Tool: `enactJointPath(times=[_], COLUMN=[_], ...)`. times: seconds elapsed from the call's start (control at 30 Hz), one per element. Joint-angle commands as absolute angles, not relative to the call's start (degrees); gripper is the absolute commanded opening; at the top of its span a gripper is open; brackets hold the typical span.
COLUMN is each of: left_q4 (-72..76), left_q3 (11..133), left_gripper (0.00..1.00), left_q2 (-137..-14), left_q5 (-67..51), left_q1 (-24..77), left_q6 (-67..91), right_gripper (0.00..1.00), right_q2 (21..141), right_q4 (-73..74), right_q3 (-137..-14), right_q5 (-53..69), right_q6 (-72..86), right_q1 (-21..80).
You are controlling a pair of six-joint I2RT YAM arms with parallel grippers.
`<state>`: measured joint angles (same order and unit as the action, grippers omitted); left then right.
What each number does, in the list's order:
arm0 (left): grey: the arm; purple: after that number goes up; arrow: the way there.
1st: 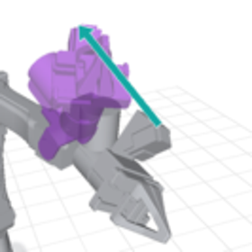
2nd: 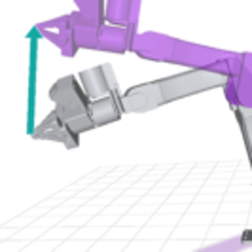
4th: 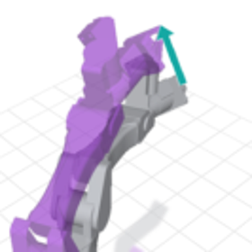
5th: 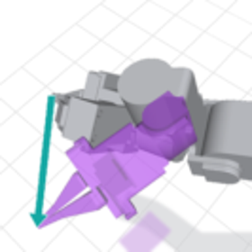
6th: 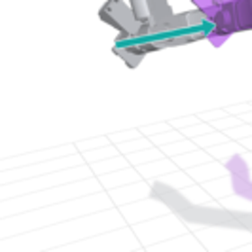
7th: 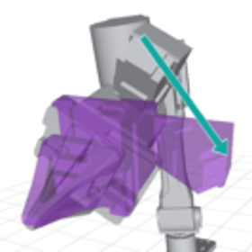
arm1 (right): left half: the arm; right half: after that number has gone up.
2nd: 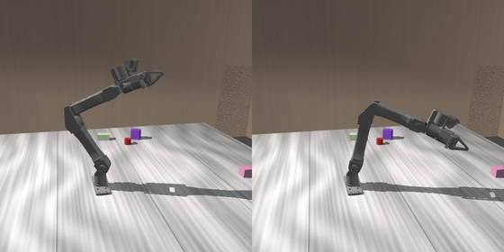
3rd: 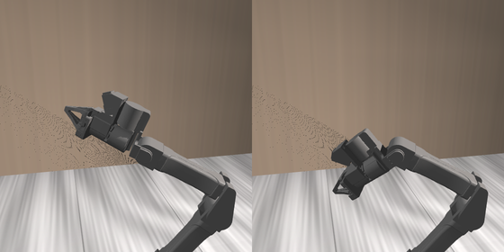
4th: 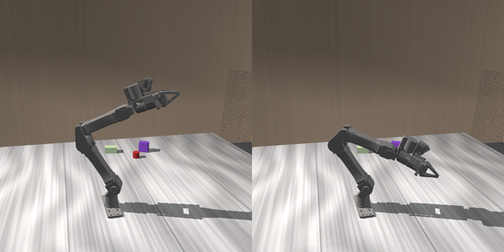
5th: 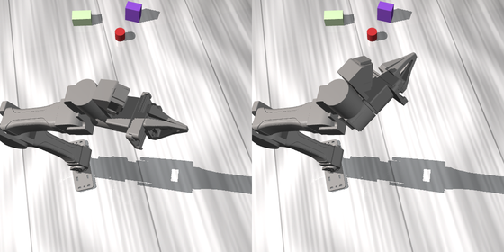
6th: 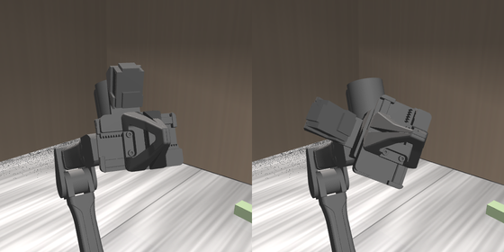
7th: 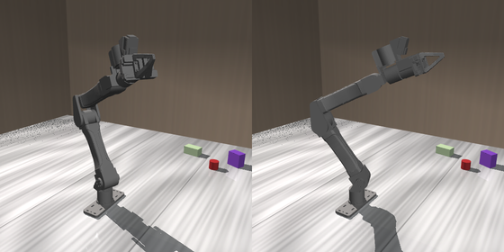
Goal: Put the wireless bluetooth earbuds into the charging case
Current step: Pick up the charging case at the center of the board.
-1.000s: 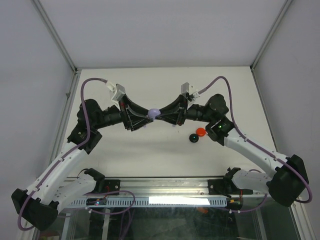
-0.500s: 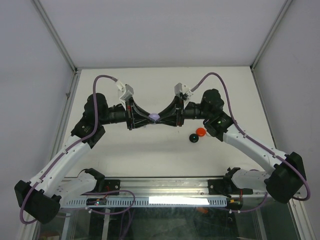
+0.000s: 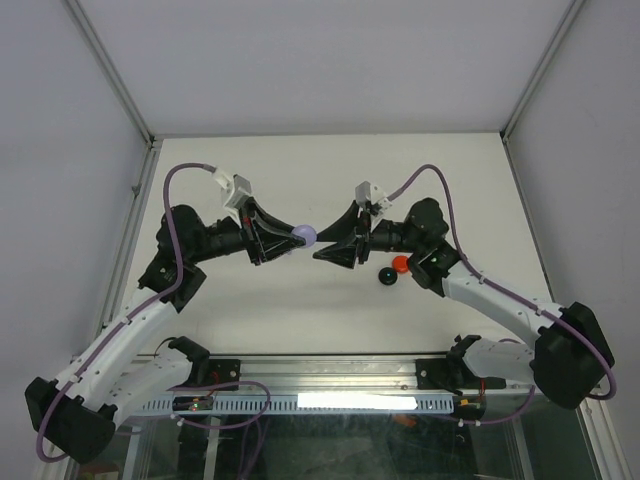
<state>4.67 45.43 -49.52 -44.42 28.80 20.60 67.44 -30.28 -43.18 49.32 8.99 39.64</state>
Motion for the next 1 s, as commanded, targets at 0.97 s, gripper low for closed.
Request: enactJointPath(times=[0.97], left_q4=[19.0], left_q3=[41.1], left_gripper=[0.0], left_q2=[-51.0], left_q5=[-45.5], left_q1=[30.1], left_q6=[25.2], right_gripper=[0.25], right_q2=[71.3], right_q4=[-59.3], right_q3=[-40.6], right_q5=[46.0], right_q6=[25.9], right_q1=[42.5])
